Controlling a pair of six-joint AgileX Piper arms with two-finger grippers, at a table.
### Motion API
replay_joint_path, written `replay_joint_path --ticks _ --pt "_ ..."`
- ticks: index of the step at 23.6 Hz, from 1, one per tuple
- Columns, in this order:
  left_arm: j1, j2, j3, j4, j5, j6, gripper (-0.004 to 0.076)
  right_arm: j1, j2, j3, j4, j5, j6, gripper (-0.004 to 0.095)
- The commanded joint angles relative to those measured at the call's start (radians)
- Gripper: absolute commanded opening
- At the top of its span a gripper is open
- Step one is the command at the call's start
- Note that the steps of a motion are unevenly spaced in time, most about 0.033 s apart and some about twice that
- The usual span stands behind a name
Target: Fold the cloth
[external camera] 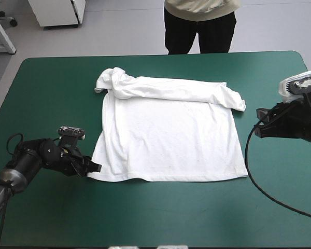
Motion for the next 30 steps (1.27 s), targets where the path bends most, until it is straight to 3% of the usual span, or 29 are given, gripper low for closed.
replay_joint_path --ticks 1,13,15,16,18,19,24,30 --pt "-0.002 0.033 -0.018 -0.037 -0.082 0.023 0.0328 -0.007 -0.008 -0.02 0.027 -0.062 -0.001 0.0486" --pt "-0.09 0.229 -0.018 -0.119 -0.099 0.122 0.0326 -0.007 -0.006 -0.02 0.012 -0.059 -0.001 0.0462" --pt "-0.134 0.236 -0.018 -0.086 -0.097 0.119 0.0279 -0.007 -0.006 -0.02 0.012 -0.042 -0.001 0.0448" --pt "-0.142 0.236 -0.018 -0.065 -0.092 0.111 0.0223 -0.007 -0.006 -0.02 0.002 -0.027 -0.001 0.0439" --pt "-0.14 0.236 -0.018 -0.027 -0.092 0.094 0.0037 -0.007 -0.001 -0.02 -0.025 -0.005 -0.001 0.0439" --pt "-0.14 0.236 -0.018 0.011 -0.092 0.065 -0.0008 -0.007 0.003 -0.018 -0.034 0.014 0.007 0.0439" --pt "-0.14 0.234 -0.02 0.029 -0.087 0.039 -0.0009 0.01 0.055 0.129 -0.073 0.104 0.035 0.0437" --pt "-0.14 0.234 -0.02 0.031 -0.075 0.038 -0.0009 0.025 0.183 0.343 -0.086 -0.083 0.034 0.0437"
